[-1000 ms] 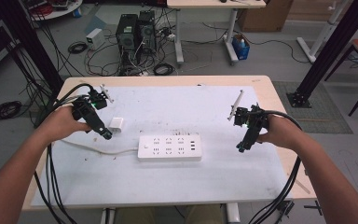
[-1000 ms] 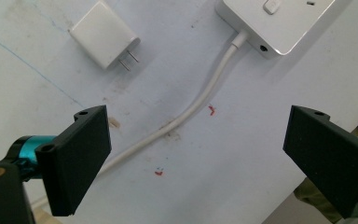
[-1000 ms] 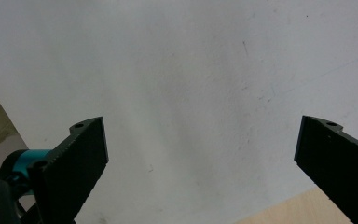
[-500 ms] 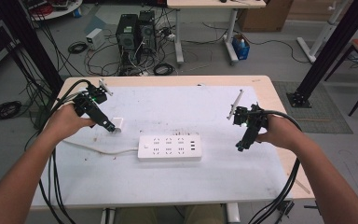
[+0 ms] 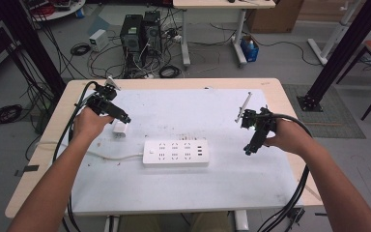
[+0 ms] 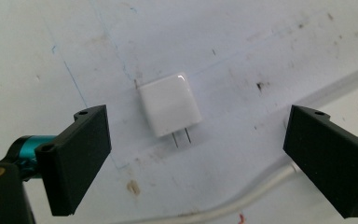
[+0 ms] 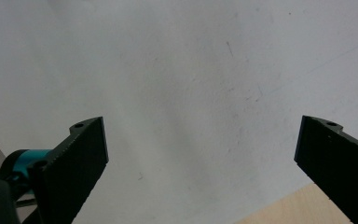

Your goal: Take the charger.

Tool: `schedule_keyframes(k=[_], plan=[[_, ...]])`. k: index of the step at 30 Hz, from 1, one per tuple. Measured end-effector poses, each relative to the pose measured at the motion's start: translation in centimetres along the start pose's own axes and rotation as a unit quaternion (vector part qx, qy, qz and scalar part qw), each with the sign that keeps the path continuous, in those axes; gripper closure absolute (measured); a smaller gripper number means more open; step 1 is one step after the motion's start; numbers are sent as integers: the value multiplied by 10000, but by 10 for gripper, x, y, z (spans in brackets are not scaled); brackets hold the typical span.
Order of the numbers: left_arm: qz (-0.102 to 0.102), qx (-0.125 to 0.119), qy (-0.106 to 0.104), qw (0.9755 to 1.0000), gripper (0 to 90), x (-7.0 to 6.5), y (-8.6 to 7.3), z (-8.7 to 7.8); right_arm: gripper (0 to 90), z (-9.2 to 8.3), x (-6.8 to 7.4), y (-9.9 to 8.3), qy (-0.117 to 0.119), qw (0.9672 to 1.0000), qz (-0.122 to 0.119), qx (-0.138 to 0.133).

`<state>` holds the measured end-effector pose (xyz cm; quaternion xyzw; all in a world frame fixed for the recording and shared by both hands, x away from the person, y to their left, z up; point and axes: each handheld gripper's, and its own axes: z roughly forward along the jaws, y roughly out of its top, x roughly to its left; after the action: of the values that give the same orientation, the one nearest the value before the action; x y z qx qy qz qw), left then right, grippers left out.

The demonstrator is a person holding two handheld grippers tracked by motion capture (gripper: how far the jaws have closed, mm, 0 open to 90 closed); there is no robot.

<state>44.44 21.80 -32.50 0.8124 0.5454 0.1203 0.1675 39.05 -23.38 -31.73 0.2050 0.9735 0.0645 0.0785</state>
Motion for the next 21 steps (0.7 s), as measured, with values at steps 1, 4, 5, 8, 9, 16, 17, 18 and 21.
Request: schedule_keyframes(k=[1,4,5,8,9,16,17,18,21], plan=[[-30,1,0,10000,75,1,0,4,19,0,0,0,-11,10000,-10,-8],[-76,23,-9,10000,75,1,0,8,19,0,-1,-1,-12,10000,-6,-4],[-186,-18,-24,9998,75,5,-1,19,19,1,-1,-1,1,10000,33,4],[-258,-40,-39,9997,75,8,-1,25,19,3,-1,-2,13,10000,26,-4],[-307,-70,-28,9995,75,9,-1,27,19,3,-2,-2,14,10000,17,-3],[-450,-111,98,9989,75,13,-4,48,19,3,-2,-5,21,10000,31,-46],[-472,-104,111,9988,75,13,-4,52,19,3,-1,-6,24,10000,73,-49],[-472,-104,111,9988,75,13,-4,52,19,3,-1,-6,24,10000,73,-49],[-571,32,131,9983,75,12,-7,67,19,5,-2,-11,43,9999,82,-43]])
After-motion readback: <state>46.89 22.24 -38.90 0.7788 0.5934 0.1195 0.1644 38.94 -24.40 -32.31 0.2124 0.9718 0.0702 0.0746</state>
